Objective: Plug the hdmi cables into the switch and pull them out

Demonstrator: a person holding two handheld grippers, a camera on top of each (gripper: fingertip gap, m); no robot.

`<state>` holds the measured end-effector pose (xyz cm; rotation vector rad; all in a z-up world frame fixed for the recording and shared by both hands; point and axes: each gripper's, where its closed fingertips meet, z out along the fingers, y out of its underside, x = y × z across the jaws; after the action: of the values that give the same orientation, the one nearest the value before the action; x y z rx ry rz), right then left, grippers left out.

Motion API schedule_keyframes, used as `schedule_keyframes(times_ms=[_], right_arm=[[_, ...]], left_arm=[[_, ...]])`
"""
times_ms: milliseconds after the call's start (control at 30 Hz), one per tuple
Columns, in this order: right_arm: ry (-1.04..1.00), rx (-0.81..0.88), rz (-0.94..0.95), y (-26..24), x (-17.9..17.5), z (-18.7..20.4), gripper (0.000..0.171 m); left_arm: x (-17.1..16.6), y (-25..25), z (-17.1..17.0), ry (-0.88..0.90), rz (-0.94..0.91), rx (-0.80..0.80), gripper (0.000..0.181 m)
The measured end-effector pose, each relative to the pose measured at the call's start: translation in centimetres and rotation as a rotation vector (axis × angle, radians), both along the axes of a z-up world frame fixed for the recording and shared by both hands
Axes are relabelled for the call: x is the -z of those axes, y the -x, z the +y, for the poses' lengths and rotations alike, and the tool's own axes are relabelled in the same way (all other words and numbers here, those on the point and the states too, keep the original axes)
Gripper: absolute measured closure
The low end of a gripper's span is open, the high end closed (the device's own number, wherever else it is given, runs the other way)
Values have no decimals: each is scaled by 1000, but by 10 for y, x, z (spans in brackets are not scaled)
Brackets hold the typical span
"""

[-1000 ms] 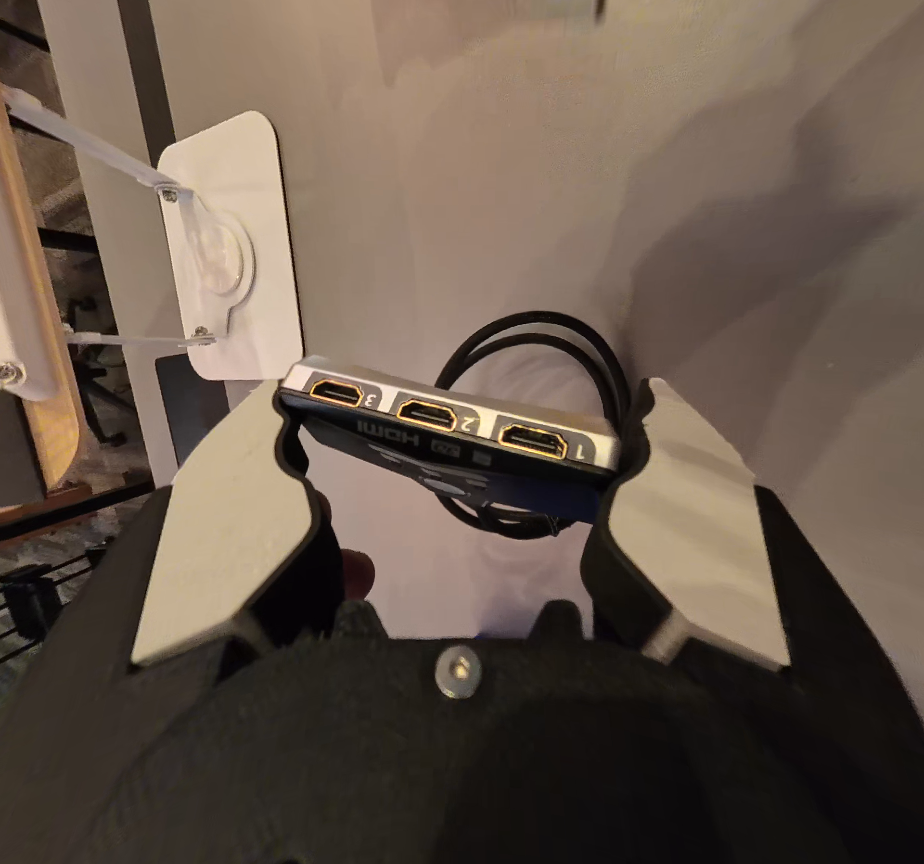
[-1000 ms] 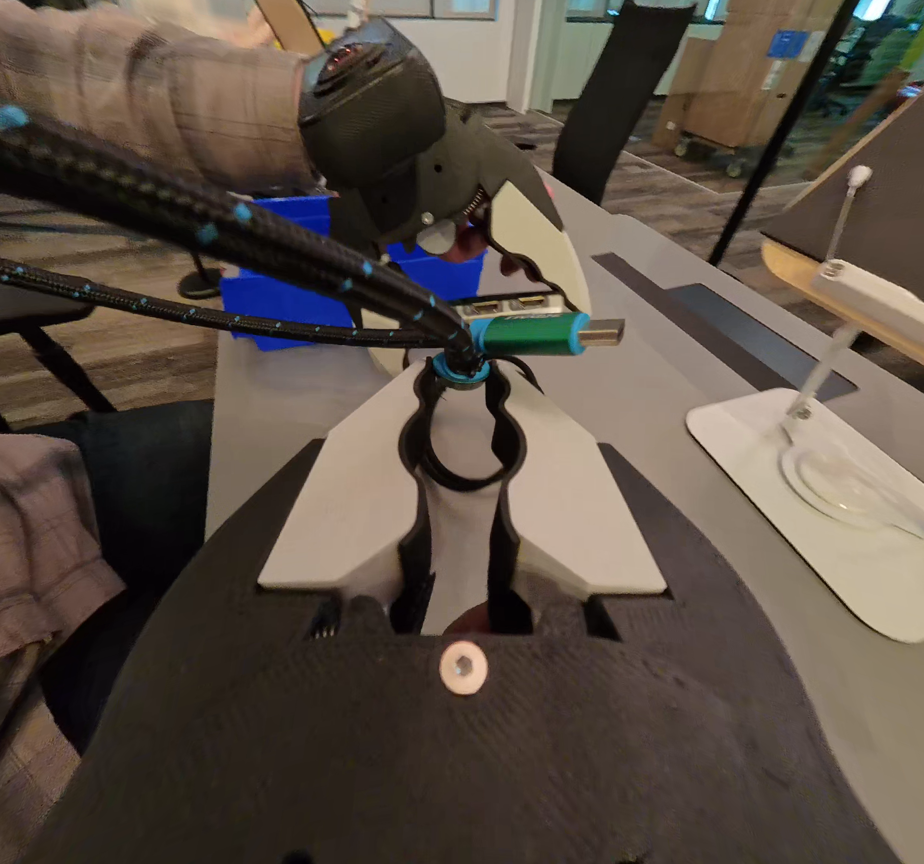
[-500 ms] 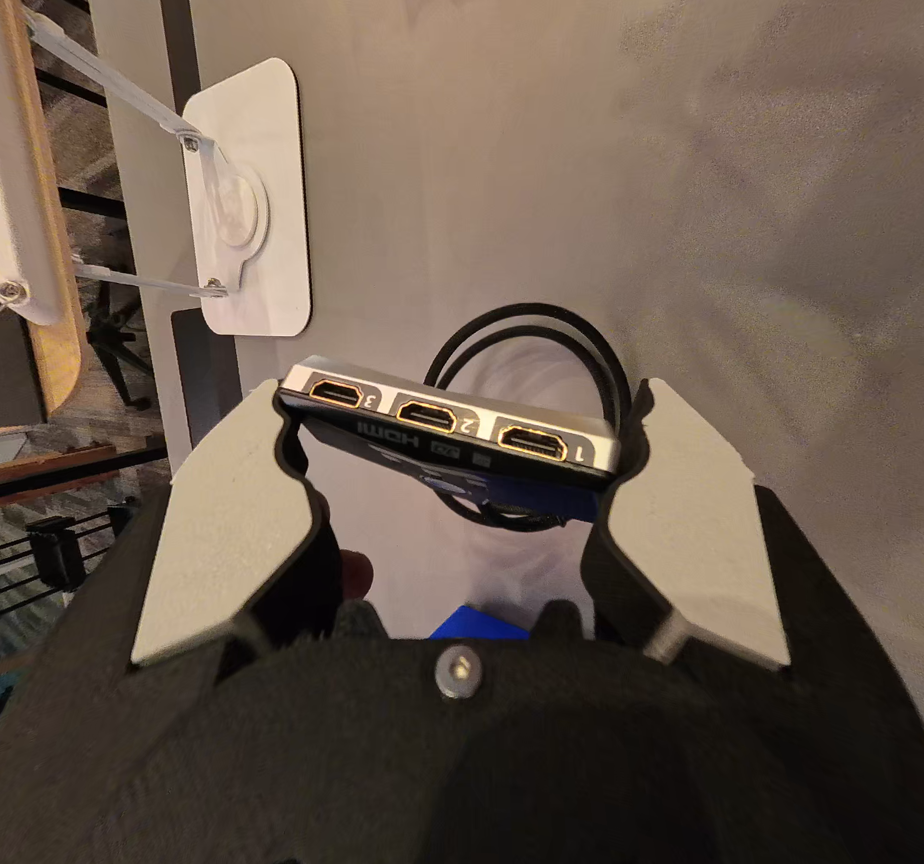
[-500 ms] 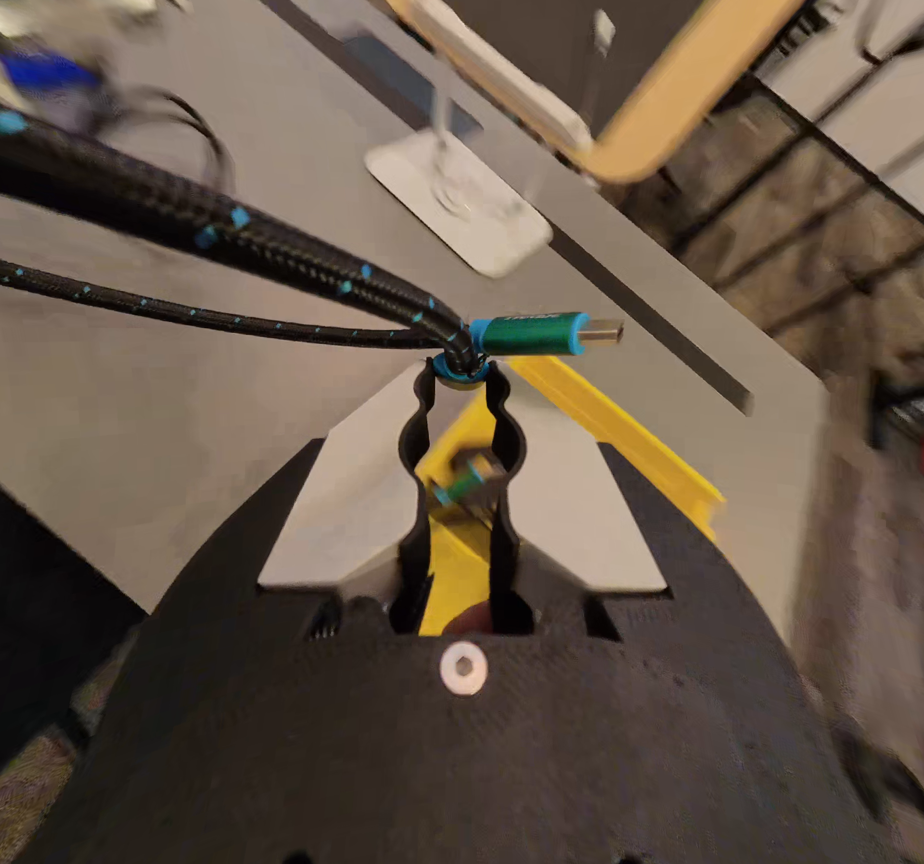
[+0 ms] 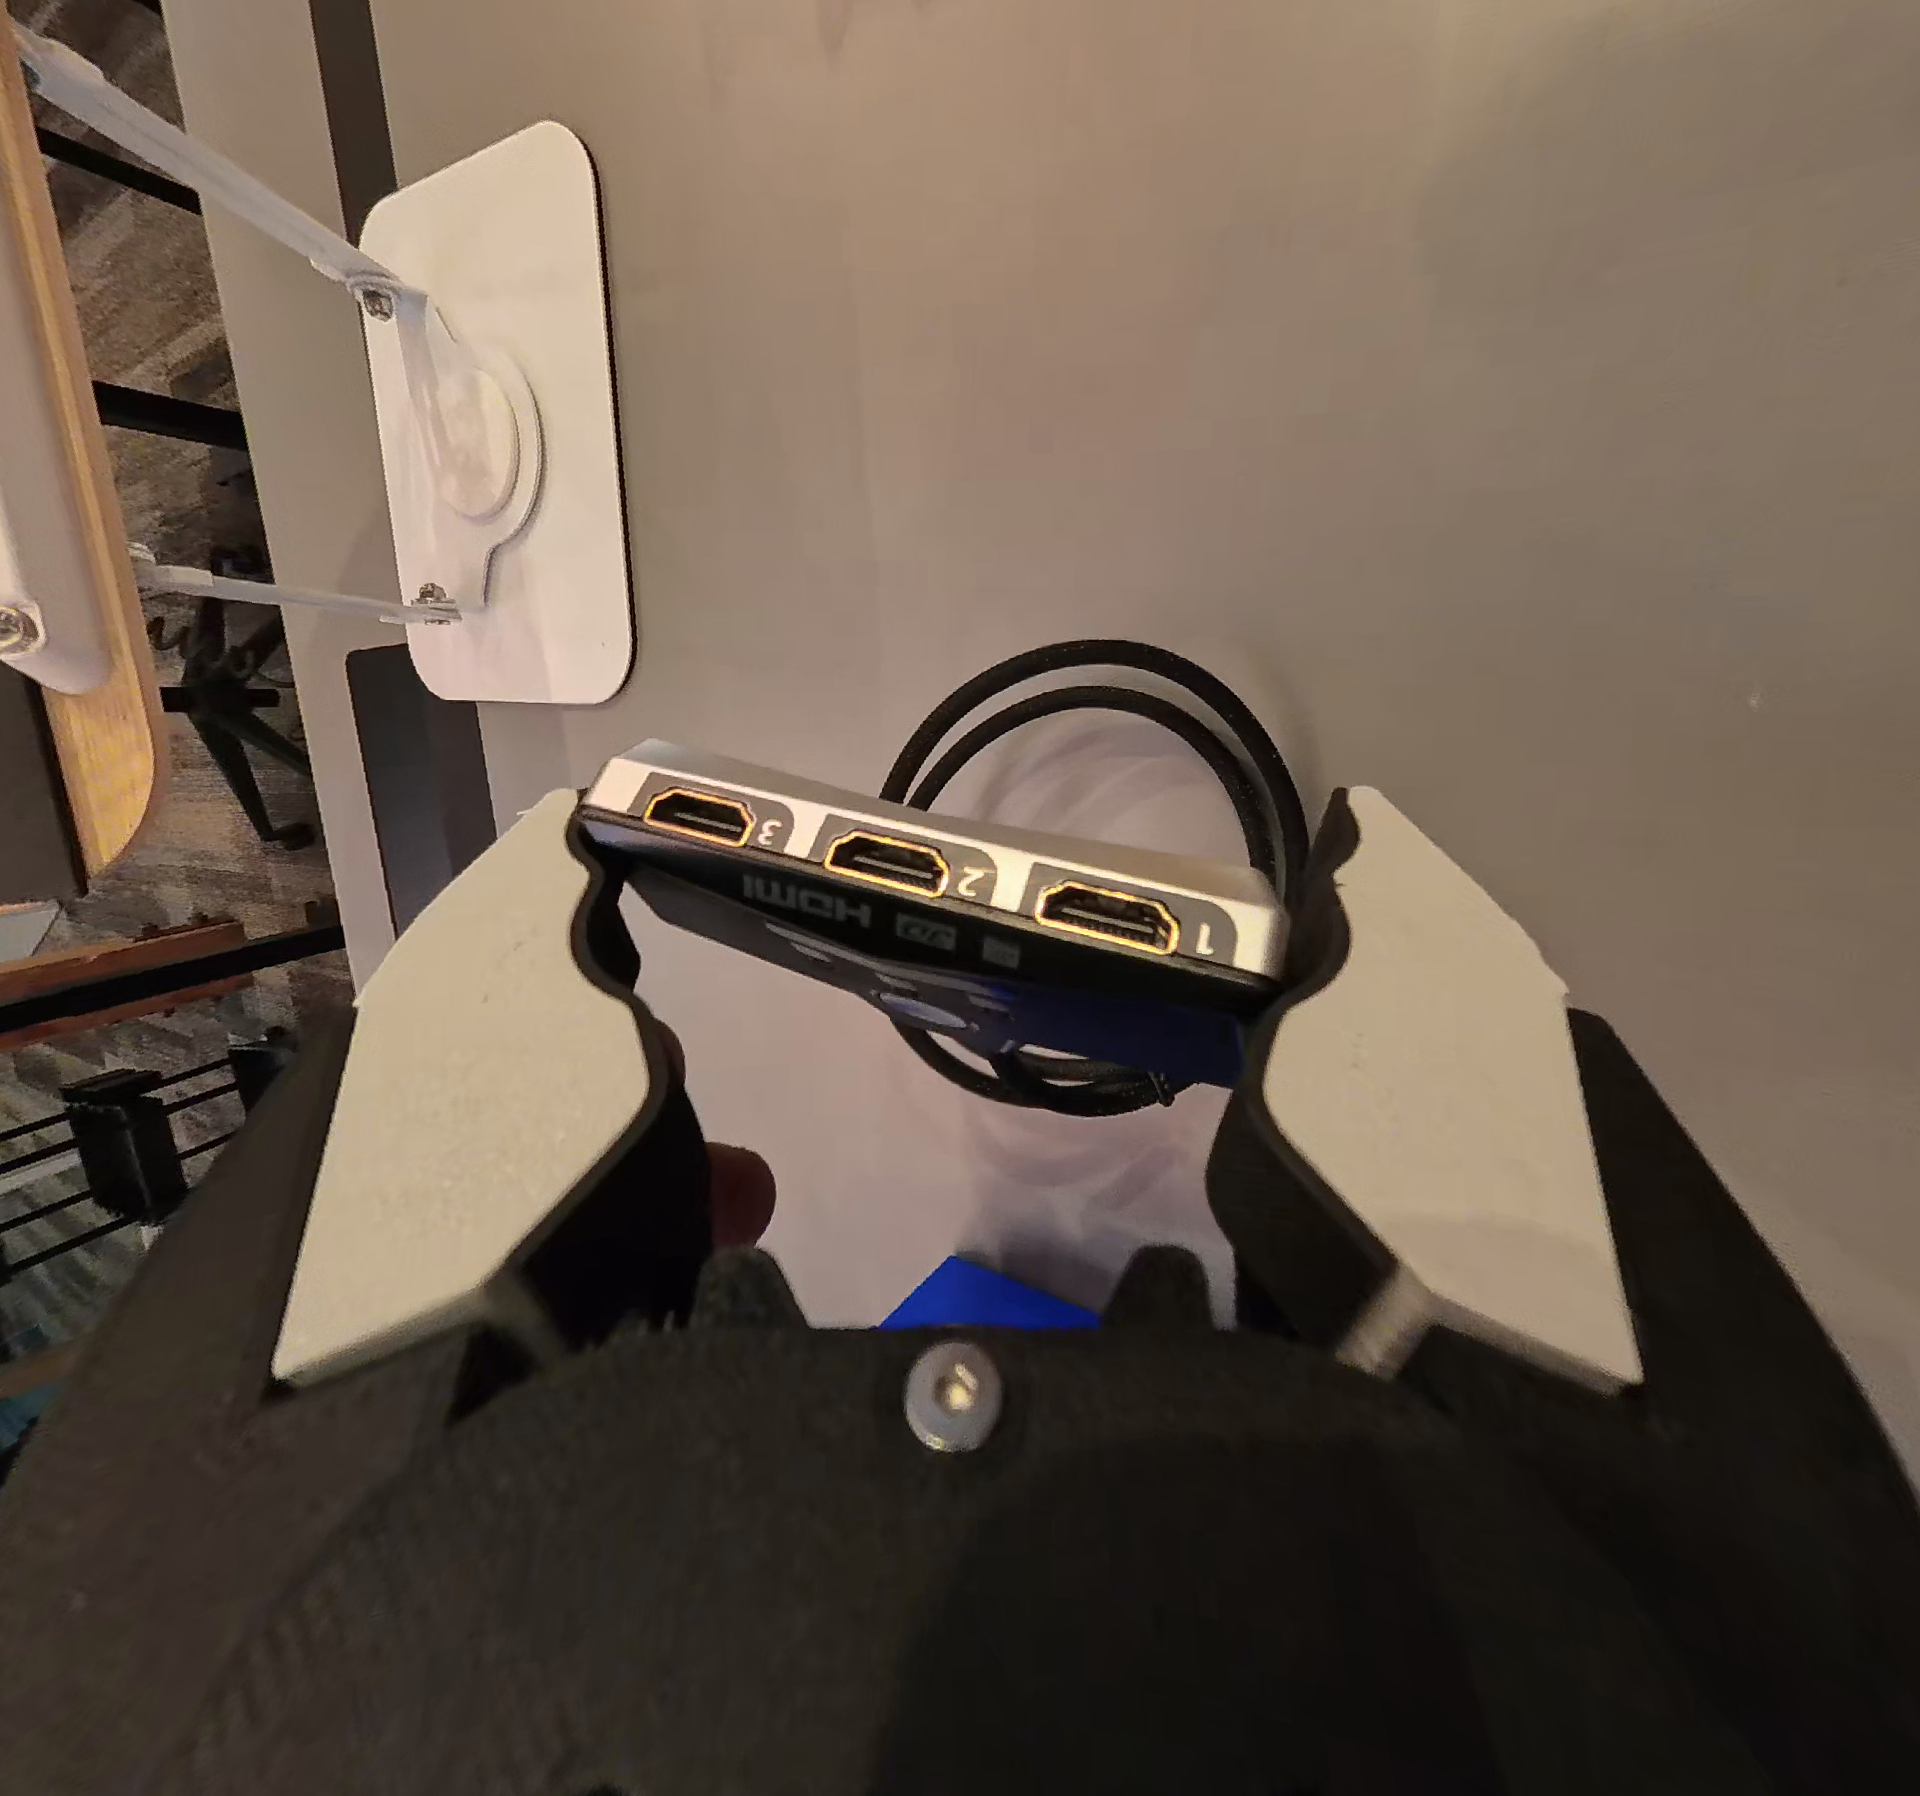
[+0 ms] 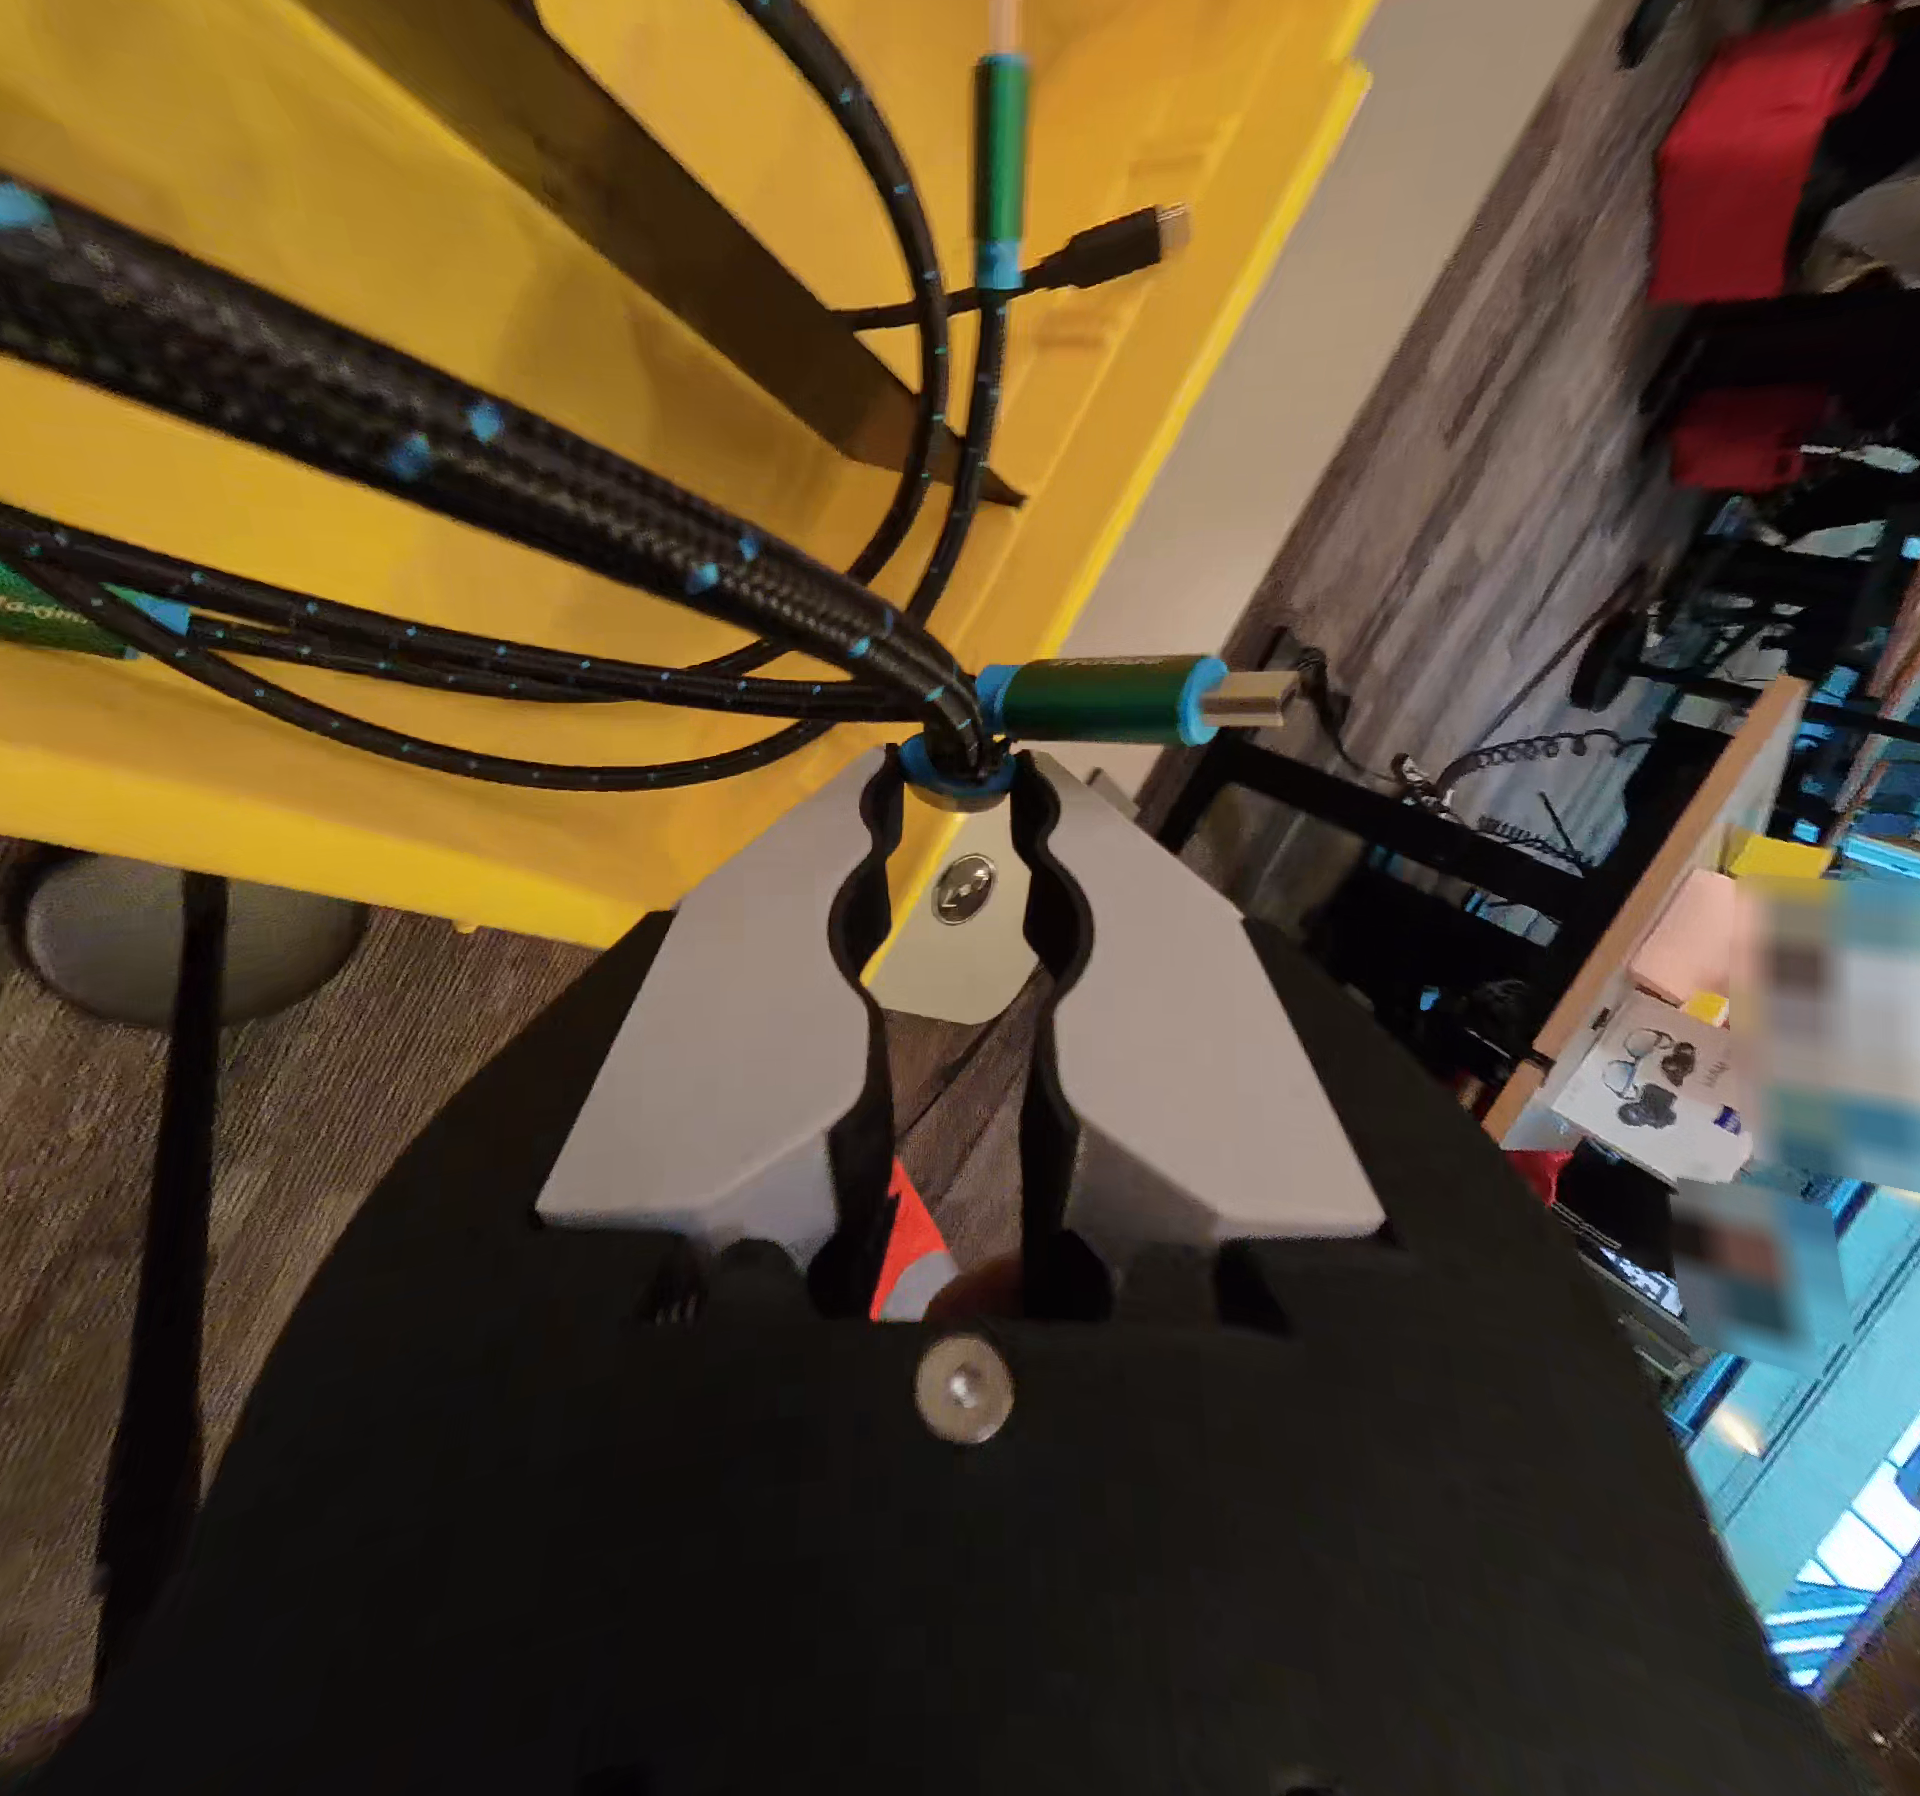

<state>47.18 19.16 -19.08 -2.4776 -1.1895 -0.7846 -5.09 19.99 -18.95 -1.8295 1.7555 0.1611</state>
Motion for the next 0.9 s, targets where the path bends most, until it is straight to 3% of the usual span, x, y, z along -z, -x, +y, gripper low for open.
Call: schedule_keyframes(times_ms=[100, 233, 300, 467, 600, 700, 900], right_arm=[[123, -45, -41, 6, 29, -1, 153], [175, -87, -78, 12, 39, 2, 122], [155, -98, -65, 15, 30, 5, 115], [-33, -183, 14, 48, -23, 18, 121], [-249, -611, 311, 174, -74, 15, 131], [-342, -965, 560, 275, -103, -18, 138], [-405, -1359, 481, 384, -95, -56, 134]], left_arm=[[0, -1, 0, -1, 4, 3, 58], [0, 0, -1, 0, 4, 4, 58], [-1, 0, -1, -2, 0, 6, 58], [-5, -2, -3, 3, -27, 12, 58], [-10, -11, -6, 10, -50, 38, 58], [-15, -21, -13, 31, -93, 65, 58], [-18, -36, -30, 71, -123, 120, 58]])
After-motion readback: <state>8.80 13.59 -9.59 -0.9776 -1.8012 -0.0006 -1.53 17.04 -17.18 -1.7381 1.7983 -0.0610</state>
